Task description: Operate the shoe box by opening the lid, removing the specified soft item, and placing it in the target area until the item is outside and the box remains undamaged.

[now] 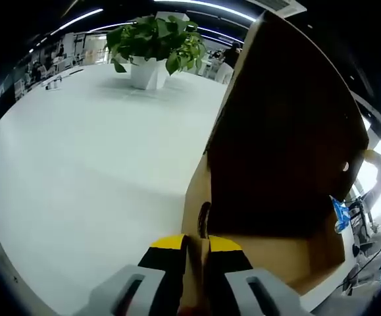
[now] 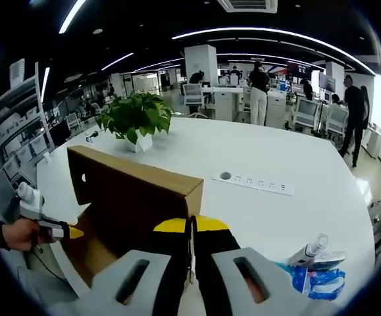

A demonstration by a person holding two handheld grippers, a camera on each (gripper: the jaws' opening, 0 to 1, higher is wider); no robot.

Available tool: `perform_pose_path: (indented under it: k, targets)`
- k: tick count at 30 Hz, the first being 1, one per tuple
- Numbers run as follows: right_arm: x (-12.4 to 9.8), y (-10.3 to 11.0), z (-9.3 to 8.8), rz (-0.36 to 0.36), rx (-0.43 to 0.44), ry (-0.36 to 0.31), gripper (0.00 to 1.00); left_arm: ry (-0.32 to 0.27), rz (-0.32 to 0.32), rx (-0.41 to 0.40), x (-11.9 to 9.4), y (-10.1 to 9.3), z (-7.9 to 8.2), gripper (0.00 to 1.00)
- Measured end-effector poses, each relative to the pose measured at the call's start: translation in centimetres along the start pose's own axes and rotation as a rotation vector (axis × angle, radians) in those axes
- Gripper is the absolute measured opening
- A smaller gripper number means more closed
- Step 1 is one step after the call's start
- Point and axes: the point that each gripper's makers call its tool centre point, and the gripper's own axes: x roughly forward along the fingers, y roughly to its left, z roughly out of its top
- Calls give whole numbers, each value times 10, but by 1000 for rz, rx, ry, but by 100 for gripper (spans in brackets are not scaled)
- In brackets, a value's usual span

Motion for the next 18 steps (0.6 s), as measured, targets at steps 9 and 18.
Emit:
perform_pose_path:
  k: [9,18]
  targets:
    - [-6,7,-4,7,-22,-8,0,-16,-5,-23,2,-3,2,12]
    - [-12,11,-11,5,-24,-16,0,-20,-9,-33,7,-2,7,12]
